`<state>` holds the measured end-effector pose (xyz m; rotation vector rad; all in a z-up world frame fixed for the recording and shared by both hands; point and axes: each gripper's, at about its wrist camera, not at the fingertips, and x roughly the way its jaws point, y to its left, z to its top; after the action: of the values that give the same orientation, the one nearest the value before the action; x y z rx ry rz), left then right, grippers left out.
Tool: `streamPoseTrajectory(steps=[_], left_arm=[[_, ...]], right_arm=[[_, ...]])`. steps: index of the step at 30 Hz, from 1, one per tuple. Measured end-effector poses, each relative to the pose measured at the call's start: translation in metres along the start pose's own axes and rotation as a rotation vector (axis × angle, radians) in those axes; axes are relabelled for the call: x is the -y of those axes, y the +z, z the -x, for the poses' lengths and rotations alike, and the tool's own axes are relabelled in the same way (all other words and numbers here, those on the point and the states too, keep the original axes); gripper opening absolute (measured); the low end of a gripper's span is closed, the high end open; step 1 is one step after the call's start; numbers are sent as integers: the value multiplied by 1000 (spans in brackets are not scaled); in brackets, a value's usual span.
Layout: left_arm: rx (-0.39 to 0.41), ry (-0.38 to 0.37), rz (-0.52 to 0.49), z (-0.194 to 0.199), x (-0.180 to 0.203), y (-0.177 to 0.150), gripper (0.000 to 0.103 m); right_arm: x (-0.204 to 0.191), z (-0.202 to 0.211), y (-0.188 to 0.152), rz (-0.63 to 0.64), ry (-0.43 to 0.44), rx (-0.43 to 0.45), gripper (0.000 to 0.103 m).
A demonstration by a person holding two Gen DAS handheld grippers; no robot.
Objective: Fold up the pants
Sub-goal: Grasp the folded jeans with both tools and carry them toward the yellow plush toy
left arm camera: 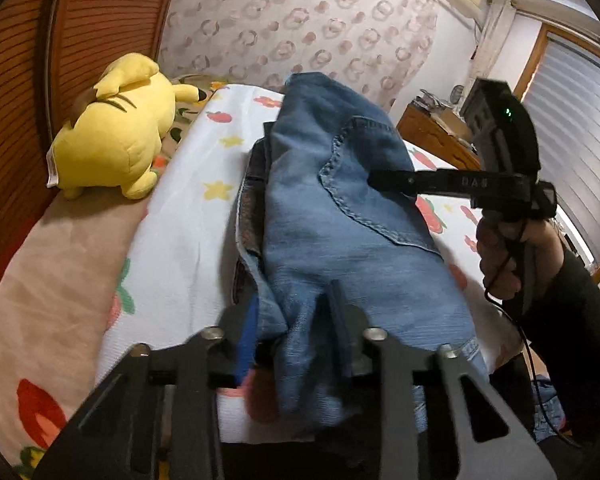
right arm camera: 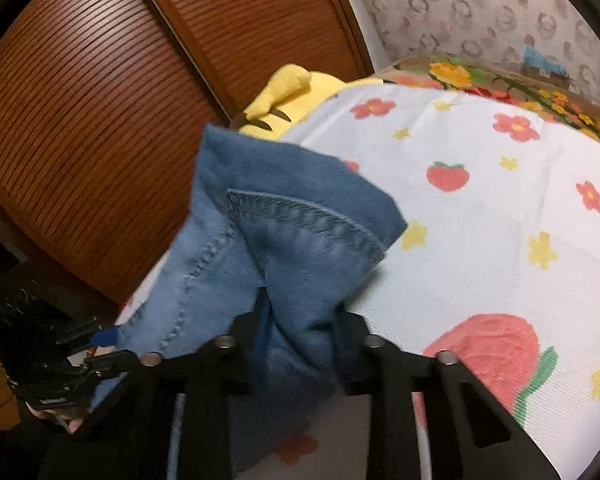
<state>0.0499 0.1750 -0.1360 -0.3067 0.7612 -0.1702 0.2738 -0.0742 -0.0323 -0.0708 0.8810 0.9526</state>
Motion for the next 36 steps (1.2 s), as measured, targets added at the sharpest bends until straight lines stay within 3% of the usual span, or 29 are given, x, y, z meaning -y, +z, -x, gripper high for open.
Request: streamPoseTrajectory(steps=[1, 3, 10, 19, 26, 31, 36], left_arm=[[5, 3, -3, 3, 2, 0, 14], [17, -12, 4, 10, 2, 1, 10], [116, -35, 2, 46, 9, 12, 8], [233, 9, -45, 62, -3, 84, 8], [214, 53, -55, 16, -30, 148, 8], [175, 71, -68, -22, -37, 177, 8], [148, 88, -64, -55, -47, 200, 8]], right_arm=[[-3, 3, 0, 5, 3, 9, 19], [-12, 10, 3, 25, -2, 28, 18], [-47, 51, 21, 96, 64, 124, 17], [-45, 64, 78, 108, 97, 231, 17], [-4, 5, 123, 50, 72, 226, 17], [30, -51, 165, 6, 52, 199, 17], [59, -86, 187, -32, 58, 184, 17]])
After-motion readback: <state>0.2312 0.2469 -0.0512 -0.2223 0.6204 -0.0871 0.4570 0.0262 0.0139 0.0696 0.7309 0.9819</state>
